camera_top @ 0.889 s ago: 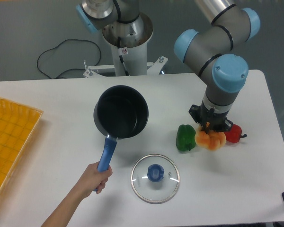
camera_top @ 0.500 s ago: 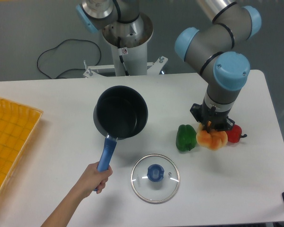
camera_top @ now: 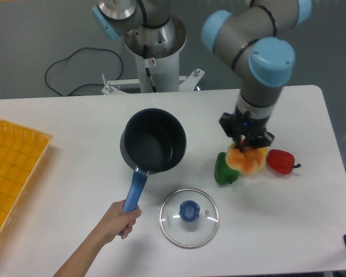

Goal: Place the round bread in the pot
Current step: 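Carry the held bread over the black saucepan and lower it, then open the gripper to release the bread into the saucepan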

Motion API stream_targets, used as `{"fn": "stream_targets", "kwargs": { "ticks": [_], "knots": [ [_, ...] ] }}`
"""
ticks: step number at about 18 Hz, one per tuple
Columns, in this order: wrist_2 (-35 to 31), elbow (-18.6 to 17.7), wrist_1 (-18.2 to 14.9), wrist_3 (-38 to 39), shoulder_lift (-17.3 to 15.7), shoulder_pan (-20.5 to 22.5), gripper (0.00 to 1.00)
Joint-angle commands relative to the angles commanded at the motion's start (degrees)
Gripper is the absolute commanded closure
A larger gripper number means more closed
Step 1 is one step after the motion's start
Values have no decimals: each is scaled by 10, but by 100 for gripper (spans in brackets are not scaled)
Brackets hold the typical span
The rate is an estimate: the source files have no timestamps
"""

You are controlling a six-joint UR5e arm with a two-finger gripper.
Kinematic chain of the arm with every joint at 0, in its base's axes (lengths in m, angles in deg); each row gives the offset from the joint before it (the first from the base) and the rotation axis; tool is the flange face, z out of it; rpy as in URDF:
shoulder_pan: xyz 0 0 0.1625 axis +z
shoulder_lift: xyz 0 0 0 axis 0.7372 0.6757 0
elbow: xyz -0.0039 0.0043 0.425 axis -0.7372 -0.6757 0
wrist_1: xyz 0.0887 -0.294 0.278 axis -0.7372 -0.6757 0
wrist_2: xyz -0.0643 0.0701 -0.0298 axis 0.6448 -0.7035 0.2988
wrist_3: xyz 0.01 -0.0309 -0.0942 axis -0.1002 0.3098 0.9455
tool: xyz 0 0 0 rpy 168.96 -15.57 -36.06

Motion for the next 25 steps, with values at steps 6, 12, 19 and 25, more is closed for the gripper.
{"fn": "stream_targets", "kwargs": {
  "ticks": [6,12,19,25],
  "knots": [
    [-1,-43,0,6,-30,-40,82],
    [-1,-83,-1,58,-77,-102,82],
    [-4,-86,0,85,-74,-137,79],
    [-12,-99,1,82,-76,-150,45]
  ]
}}
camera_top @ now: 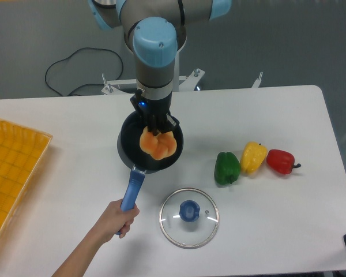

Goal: Place the round bread in the pot

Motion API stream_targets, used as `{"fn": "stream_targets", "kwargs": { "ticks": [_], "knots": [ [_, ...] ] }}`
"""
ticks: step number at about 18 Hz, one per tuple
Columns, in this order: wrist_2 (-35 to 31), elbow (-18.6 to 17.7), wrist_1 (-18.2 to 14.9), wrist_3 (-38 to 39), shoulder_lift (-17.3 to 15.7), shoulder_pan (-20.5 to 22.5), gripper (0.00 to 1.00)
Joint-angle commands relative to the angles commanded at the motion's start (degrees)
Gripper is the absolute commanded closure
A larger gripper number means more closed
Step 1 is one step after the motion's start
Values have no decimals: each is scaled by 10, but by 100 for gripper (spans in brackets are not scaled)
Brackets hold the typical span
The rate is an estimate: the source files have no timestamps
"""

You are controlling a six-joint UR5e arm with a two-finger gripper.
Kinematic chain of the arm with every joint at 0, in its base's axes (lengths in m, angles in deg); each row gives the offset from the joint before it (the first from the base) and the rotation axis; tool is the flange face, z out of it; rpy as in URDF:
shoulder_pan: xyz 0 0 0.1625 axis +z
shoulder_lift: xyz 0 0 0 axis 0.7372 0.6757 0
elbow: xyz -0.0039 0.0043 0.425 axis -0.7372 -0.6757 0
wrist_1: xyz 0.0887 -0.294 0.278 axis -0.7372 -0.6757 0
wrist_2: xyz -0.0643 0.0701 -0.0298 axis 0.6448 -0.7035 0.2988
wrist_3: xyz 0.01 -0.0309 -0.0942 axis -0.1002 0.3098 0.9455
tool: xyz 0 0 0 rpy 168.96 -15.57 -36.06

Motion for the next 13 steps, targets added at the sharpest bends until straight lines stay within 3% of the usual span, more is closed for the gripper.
{"fn": "stream_targets", "kwargs": {
  "ticks": [4,6,7,13],
  "knots": [
    [-2,1,1,-1,2,0,35],
    [-2,2,2,-1,3,1,19],
    [-4,4,2,-3,4,3,0],
    [-56,3,5,1,-5,5,0]
  ]
}}
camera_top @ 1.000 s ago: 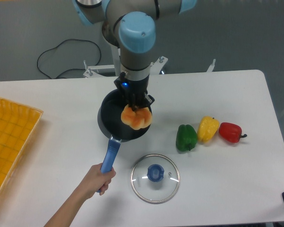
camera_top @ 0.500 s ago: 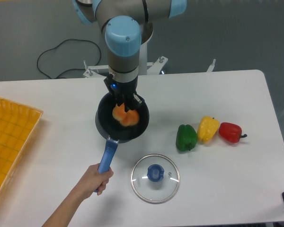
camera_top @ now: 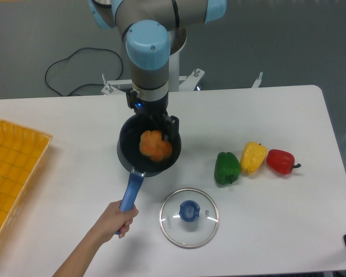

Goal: Place the round bread in the pot

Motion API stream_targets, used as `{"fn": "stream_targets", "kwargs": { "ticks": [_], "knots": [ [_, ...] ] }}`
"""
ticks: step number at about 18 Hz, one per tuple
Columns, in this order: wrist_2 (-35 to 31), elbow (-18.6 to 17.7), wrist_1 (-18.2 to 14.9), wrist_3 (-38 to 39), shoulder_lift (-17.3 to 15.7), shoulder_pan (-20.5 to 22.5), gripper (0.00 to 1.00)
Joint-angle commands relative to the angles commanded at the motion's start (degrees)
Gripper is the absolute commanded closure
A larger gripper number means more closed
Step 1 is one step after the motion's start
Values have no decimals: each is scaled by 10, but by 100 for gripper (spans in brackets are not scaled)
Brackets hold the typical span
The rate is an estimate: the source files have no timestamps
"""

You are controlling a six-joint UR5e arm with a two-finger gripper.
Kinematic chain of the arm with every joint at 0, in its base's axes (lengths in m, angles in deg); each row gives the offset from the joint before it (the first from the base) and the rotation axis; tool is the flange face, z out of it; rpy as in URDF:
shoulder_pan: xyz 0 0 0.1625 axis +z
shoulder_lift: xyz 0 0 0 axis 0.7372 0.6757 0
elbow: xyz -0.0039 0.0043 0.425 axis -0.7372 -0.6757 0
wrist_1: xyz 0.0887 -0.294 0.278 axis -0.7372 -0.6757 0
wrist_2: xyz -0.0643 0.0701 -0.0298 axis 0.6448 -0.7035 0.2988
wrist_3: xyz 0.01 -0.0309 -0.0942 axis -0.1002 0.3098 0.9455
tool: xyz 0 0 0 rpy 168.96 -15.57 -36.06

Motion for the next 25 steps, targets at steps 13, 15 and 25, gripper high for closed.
{"fn": "stream_targets", "kwargs": {
  "ticks": [13,15,25],
  "knots": [
    [4,58,-19,-119,47,122,0],
    [5,72,-19,-135,58,135,0],
    [18,93,-11,-264,92,186,0]
  ]
}}
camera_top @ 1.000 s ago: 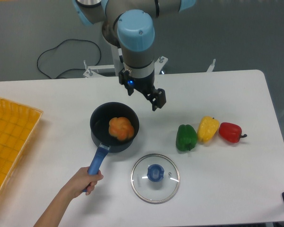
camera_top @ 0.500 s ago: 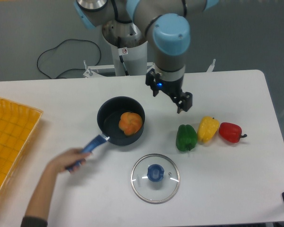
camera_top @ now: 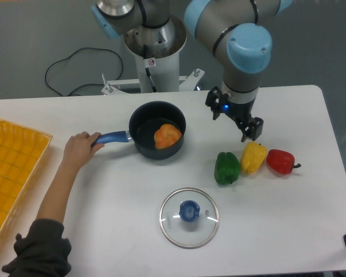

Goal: Place the round bread in the pot

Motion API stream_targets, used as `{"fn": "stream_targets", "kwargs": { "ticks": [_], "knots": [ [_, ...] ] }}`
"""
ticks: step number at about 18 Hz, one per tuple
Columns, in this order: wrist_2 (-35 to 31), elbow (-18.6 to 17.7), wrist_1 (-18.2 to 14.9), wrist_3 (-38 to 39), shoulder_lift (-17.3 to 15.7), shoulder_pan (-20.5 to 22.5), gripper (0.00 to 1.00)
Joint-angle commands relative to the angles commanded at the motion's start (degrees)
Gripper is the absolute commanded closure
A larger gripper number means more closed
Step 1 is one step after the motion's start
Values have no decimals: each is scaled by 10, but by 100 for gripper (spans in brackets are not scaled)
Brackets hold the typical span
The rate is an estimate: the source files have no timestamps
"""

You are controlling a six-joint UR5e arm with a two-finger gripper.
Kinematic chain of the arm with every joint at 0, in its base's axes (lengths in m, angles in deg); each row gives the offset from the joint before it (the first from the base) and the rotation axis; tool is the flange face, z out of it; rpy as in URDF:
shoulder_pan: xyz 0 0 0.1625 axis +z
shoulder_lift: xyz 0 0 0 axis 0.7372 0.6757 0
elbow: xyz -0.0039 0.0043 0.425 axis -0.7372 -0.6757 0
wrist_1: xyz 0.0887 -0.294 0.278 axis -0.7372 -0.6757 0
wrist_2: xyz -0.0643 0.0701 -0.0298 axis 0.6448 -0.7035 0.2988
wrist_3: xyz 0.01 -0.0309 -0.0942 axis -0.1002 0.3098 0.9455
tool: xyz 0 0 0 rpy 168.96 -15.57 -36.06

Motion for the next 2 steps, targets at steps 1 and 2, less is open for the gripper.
{"fn": "stream_targets", "kwargs": {
  "ticks": [1,2],
  "knots": [
    [5,2,1,-4,3,0,0],
    [10,4,2,-4,4,1,0]
  ]
}}
